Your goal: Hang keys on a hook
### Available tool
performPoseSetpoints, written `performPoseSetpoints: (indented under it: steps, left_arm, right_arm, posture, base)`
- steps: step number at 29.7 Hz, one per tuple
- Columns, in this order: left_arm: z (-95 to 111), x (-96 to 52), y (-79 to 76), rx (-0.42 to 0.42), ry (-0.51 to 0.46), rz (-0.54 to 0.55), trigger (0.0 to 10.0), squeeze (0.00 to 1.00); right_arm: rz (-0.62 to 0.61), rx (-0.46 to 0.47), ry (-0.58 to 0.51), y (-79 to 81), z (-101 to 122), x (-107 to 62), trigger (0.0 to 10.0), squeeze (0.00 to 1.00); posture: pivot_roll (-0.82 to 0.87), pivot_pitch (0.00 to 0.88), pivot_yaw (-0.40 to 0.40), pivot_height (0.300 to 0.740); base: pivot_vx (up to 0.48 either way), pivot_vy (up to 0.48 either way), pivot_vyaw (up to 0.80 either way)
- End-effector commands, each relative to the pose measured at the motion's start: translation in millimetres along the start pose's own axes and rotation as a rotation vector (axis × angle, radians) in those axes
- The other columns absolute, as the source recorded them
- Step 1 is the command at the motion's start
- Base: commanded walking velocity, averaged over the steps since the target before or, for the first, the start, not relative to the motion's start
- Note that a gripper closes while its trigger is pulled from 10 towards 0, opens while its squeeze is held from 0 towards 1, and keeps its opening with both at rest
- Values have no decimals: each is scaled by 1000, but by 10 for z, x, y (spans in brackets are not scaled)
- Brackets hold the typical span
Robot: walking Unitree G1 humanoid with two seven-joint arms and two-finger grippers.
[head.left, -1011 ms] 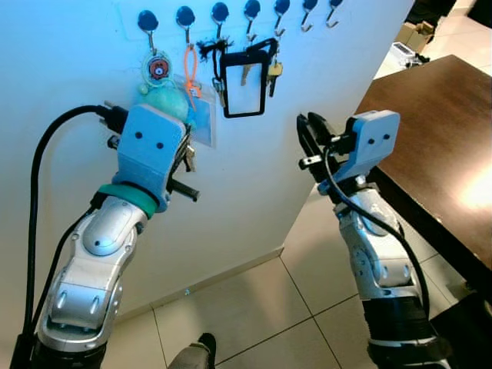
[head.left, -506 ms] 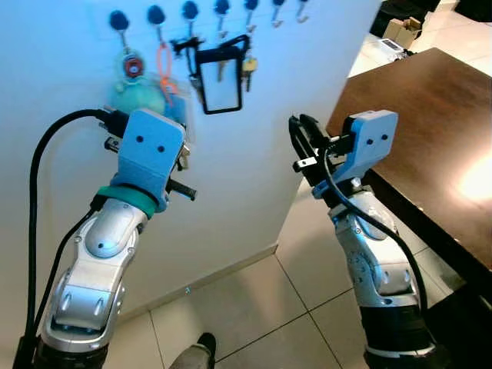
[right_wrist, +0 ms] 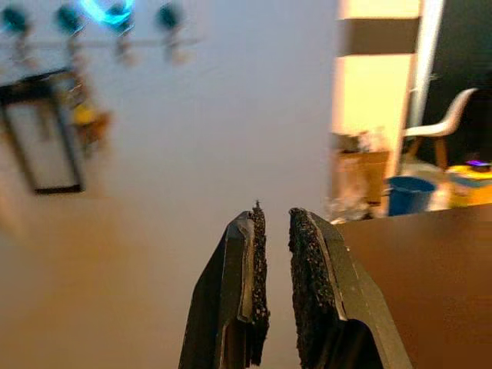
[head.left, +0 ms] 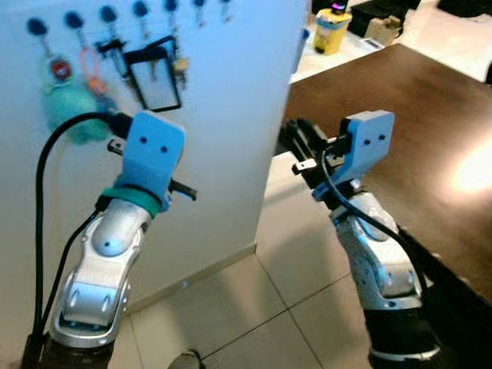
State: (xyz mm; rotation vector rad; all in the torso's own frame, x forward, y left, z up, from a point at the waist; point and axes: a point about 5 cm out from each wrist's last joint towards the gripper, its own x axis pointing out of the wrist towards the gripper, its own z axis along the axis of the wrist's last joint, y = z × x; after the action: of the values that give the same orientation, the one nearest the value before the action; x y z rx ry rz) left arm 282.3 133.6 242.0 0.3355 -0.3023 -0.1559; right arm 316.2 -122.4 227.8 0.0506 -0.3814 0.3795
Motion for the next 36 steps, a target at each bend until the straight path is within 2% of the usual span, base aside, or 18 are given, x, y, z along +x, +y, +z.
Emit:
performPoseSetpoints:
  steps: [1,8,14,18,26,36]
  left_arm:
    - [0,8,-11,12,-3,2,10000,0]
    - [-4,21,-8,15,1,2,10000,0]
    - [-20,39,-6,22,7,7,10000,0]
    - [-10,46,-1,20,3,12,10000,0]
    - [-6,52,1,20,1,14,10000,0]
    - [-14,63,10,27,4,20,10000,0]
  right_arm:
    - [5,11,6,25,-3,-9,10000,0]
    - [8,11,8,29,2,-4,10000,0]
    - [27,-26,9,52,1,-6,10000,0]
    - [43,-87,16,65,-13,-10,10000,0]
    - [31,-99,25,48,-26,-11,10000,0]
    - [2,-115,24,10,-23,3,10000,0]
  posture:
    - [89,4,67,740]
    - [92,4,68,740]
    - [93,5,69,740]
    - [92,6,69,740]
    - [93,7,70,740]
    - [94,6,72,740]
  base:
    - [0,-394,0]
    - [0,-323,0]
    - [0,0,0]
    - [0,0,727]
    - [91,0,64]
    - [279,0,765]
